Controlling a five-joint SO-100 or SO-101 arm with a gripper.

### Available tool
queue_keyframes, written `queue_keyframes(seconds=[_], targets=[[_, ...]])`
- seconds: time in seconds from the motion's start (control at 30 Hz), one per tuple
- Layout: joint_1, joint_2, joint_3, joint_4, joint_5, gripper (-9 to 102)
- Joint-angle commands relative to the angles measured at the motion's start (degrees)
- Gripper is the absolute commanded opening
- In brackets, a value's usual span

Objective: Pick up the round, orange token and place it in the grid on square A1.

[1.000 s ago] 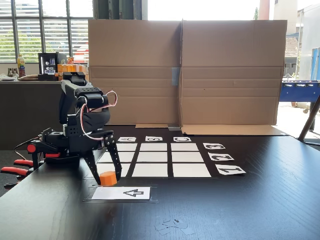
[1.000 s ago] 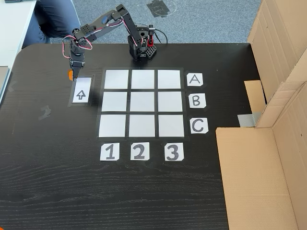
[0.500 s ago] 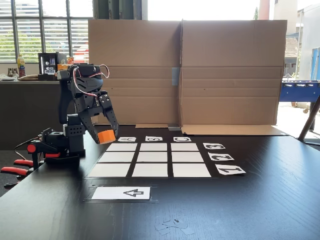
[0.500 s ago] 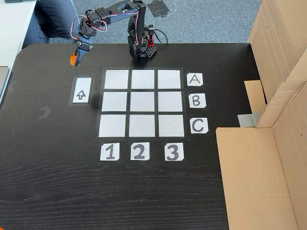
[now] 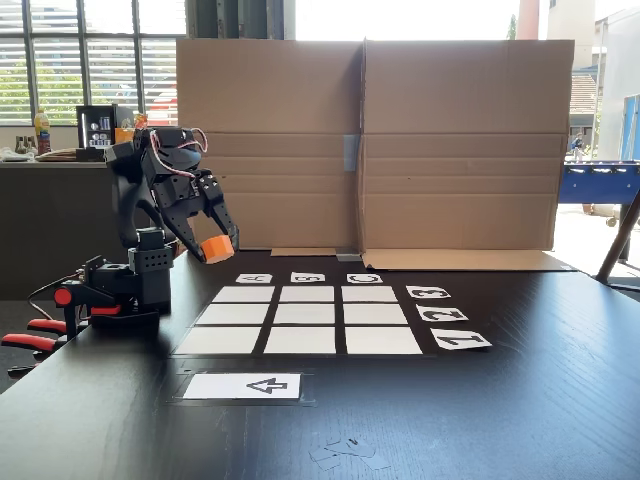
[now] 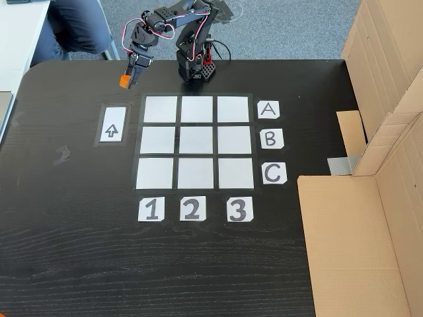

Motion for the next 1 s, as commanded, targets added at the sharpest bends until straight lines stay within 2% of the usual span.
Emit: queue_keyframes(seconds=[0.0, 0.37, 0.97], targets=[[-1.58, 5.45, 4.13, 0.0, -0.44, 7], [-6.06, 13.01, 20.39, 0.0, -0.7, 7], [-10.2, -2.11, 23.82, -3.43, -0.7, 7]])
